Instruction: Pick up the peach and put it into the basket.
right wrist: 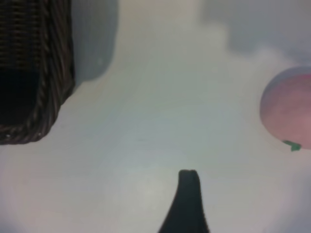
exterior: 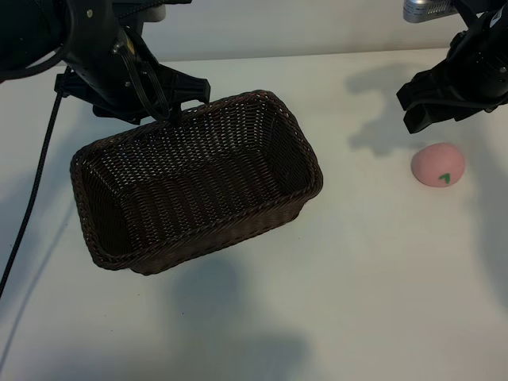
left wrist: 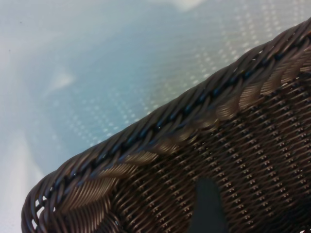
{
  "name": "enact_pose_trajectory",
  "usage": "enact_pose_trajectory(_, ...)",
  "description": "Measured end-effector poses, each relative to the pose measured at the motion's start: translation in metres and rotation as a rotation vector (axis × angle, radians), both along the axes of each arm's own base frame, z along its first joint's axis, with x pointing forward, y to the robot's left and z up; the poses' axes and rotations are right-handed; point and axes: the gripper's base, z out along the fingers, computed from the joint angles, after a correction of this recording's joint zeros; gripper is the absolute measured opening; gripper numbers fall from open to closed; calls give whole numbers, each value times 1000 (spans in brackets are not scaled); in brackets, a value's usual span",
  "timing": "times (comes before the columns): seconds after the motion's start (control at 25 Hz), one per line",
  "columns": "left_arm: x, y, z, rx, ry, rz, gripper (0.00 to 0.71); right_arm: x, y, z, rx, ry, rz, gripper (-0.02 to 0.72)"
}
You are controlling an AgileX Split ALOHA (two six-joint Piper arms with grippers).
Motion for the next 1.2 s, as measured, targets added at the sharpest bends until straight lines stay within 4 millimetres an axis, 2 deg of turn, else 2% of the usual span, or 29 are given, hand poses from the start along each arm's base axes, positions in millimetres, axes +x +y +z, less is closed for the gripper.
enact_pose_trajectory(1.2, -1, 1, -1, 4, 17, 14, 515, 5, 1, 2, 19, -58, -24, 596)
